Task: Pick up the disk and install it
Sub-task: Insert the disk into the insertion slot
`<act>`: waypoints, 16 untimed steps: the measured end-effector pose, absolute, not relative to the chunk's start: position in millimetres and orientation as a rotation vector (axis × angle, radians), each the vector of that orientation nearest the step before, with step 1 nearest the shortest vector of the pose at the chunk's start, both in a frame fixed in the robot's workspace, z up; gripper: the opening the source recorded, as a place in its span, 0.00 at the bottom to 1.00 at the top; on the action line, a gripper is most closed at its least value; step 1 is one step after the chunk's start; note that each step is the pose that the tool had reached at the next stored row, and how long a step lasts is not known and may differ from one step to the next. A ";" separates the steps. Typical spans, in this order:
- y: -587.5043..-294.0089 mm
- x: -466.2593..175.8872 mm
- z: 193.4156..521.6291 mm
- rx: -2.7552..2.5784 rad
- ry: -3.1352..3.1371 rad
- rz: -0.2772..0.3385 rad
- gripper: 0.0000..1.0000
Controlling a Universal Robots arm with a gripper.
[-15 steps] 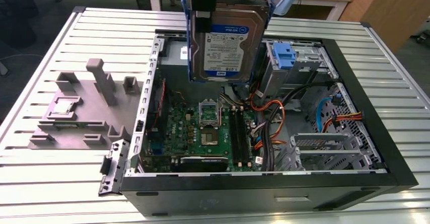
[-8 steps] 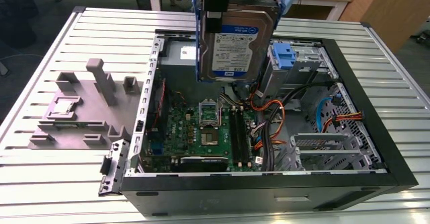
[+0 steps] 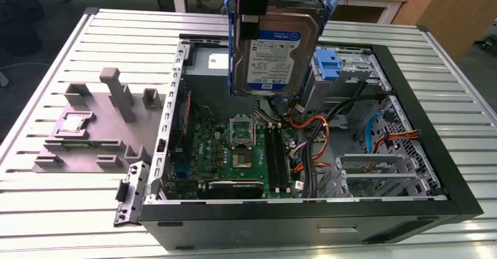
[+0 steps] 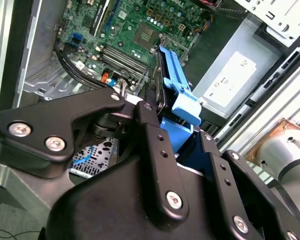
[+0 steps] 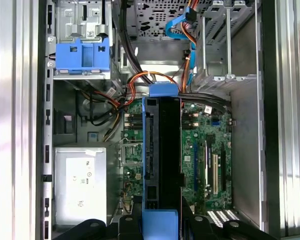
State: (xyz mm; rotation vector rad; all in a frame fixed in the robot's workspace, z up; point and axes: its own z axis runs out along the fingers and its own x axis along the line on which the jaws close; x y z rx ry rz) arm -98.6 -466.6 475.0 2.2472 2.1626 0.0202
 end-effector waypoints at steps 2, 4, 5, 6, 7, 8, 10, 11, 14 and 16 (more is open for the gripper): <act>-470.3 -98.6 474.9 2.247 2.163 0.020 0.37; -473.6 -98.6 474.9 2.247 2.163 0.020 0.37; -475.1 -98.6 475.0 2.247 2.163 0.020 0.37; -476.8 -98.6 474.9 2.247 2.163 0.020 0.37; -478.3 -98.6 475.0 2.247 2.163 0.020 0.37; -479.9 -98.6 475.0 2.247 2.163 0.020 0.37; -482.7 -98.6 475.0 2.247 2.163 0.020 0.37; -484.3 -98.6 474.9 2.247 2.163 0.020 0.37; -490.1 -98.6 474.9 2.247 2.162 0.020 0.37; -494.8 -98.4 475.0 2.246 2.162 0.019 0.37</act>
